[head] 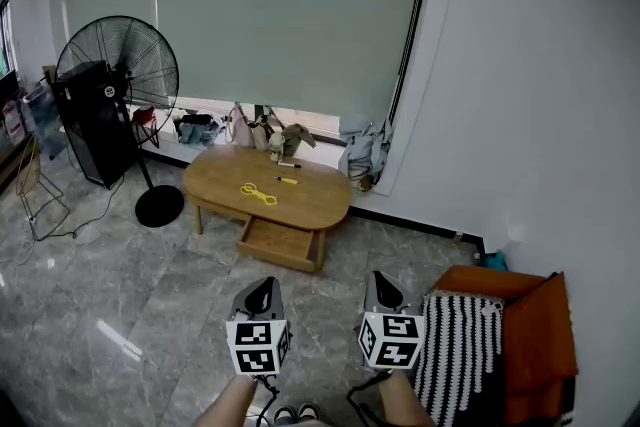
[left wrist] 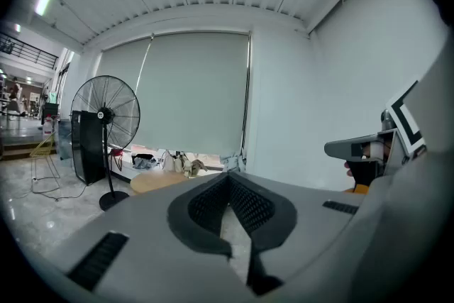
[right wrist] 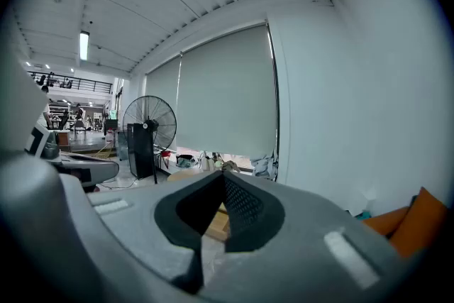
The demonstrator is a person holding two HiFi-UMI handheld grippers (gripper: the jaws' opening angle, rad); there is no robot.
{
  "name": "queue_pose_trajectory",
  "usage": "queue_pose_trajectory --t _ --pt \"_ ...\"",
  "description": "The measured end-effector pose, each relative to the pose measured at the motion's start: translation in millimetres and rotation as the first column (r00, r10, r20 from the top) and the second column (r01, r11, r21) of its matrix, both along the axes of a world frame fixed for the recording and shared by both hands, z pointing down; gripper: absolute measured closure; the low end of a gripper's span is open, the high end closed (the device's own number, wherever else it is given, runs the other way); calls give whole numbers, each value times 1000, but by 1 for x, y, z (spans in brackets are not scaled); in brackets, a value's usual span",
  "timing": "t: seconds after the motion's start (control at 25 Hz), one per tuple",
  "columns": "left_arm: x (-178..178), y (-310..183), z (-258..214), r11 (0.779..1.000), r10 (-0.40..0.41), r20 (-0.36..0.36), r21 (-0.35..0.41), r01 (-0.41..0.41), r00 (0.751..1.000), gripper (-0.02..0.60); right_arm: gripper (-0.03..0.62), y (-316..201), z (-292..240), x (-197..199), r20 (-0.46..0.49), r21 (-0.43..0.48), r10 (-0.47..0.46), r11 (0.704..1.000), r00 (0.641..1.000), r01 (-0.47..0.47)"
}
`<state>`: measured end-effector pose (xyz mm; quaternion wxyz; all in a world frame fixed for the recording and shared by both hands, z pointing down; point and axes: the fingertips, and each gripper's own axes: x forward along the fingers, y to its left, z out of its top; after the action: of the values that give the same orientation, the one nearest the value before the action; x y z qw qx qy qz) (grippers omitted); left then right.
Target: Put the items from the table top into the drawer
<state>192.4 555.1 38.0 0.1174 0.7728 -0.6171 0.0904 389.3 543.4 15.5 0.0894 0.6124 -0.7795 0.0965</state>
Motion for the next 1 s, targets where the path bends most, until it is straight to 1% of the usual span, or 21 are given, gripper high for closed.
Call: queue_pose_trajectory --t 0.08,0.24,0.36,0.44,0.68,0.84,1.0 --pt "2 2 -1 1000 13 3 -13 -13 1000 586 589 1 0 1 2 -4 5 1000 1000 -5" --pt "-4 -2 0 1000 5 -6 8 -5 1000 586 589 1 -2 -2 10 5 9 1000 1000 -9" --pt "-11 -2 0 1000 7 -16 7 -7 1000 586 589 3 -7 -9 -8 29 15 999 1000 -15" --pt "-17 -3 0 1000 9 -20 4 -8 1000 586 589 2 -9 -15 -18 30 21 999 1000 -21" --pt "-34 -2 5 1000 23 -17 -7 -24 1000 586 589 4 -4 -29 -14 5 44 999 999 -44" --pt "-46 -9 14 1000 1 -28 -26 -1 1000 586 589 2 9 -31 -17 -19 47 999 999 -48" --pt "-52 -24 26 999 -15 -16 -48 14 1000 586 589 -13 23 -24 -4 -47 60 997 998 -60"
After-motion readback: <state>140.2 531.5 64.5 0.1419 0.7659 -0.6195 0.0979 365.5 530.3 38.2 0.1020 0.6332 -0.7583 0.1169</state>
